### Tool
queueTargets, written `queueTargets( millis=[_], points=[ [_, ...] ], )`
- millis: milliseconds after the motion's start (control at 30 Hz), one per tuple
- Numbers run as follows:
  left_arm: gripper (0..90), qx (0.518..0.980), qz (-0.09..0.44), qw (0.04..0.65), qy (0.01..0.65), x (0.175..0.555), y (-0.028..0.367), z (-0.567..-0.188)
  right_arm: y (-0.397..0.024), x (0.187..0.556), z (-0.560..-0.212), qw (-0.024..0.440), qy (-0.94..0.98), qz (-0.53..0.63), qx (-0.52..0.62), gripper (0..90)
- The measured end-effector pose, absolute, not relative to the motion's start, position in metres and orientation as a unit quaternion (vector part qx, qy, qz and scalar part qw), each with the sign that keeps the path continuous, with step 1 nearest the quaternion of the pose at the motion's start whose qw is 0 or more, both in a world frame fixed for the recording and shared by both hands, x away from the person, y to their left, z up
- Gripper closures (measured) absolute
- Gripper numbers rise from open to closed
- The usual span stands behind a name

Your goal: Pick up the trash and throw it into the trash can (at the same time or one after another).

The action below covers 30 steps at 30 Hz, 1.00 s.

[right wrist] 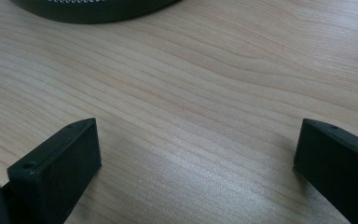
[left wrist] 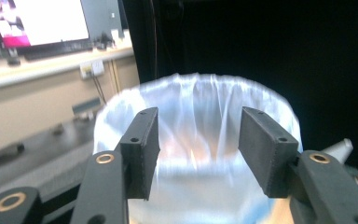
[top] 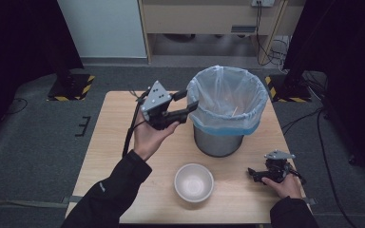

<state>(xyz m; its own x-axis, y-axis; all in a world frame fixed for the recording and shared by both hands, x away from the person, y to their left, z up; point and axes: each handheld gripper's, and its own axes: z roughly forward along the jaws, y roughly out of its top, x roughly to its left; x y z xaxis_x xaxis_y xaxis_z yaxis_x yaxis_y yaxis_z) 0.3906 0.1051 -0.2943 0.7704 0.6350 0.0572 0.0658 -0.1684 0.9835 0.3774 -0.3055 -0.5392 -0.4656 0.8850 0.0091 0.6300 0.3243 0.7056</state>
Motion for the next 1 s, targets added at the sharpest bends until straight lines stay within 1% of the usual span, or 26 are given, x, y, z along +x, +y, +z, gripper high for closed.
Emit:
queueTargets(
  millis=[200, 267, 600, 700, 1000],
  points=[
    [44.6, 0.744, 0.217, 0.571, 0.271, 0.374, 0.124, -0.34, -0.306, 0.377, -0.539, 0.193, 0.791, 0.328, 0.479, 0.7],
    [44.2, 0.751, 0.202, 0.56, 0.284, 0.371, 0.127, -0.357, -0.305, 0.377, -0.539, 0.194, 0.79, 0.329, 0.479, 0.7],
    [41.9, 0.785, 0.15, 0.508, 0.322, 0.363, 0.126, -0.427, -0.306, 0.377, -0.539, 0.193, 0.791, 0.328, 0.479, 0.7],
    [41.0, 0.796, 0.141, 0.49, 0.326, 0.362, 0.123, -0.447, -0.306, 0.377, -0.539, 0.193, 0.791, 0.328, 0.479, 0.7],
    [40.7, 0.823, 0.117, 0.444, 0.334, 0.365, 0.114, -0.479, -0.305, 0.377, -0.539, 0.193, 0.791, 0.329, 0.478, 0.7]
  ],
)
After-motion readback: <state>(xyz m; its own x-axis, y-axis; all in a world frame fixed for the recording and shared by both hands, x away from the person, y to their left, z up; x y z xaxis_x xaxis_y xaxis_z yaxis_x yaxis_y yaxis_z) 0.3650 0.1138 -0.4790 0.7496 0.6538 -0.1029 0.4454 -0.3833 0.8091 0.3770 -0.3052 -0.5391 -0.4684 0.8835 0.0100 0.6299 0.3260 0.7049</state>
